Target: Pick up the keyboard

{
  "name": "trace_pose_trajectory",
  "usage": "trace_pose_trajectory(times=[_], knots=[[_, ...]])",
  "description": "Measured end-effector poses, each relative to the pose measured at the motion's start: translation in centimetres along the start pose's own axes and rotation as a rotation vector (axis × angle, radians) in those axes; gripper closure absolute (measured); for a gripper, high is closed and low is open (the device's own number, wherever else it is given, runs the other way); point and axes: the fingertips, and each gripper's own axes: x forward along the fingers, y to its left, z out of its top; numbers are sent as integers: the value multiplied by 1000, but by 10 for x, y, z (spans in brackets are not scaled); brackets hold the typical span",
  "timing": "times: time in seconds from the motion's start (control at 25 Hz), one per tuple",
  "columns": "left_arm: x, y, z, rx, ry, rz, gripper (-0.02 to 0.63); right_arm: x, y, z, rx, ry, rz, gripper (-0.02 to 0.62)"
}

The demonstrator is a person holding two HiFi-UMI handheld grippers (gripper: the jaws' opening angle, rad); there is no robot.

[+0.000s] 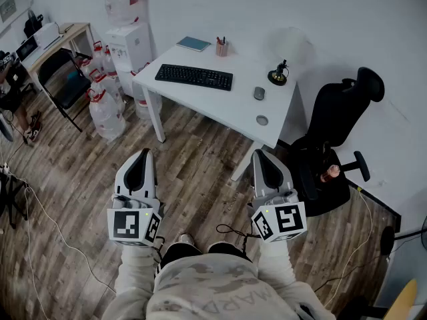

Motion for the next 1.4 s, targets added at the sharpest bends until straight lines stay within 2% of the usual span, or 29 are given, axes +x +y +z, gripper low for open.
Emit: trace_pose_trajectory(times=[0.64, 0.96, 1.4], knots=[[19, 39, -7, -9, -1, -14, 600, 38, 19, -8, -4, -5, -14, 586], [32, 67, -12, -3, -31, -65, 600, 60, 35, -12, -4, -55, -54, 586], [69, 93, -32, -33, -18, -74, 600, 100, 31, -30, -34, -17, -60, 586]])
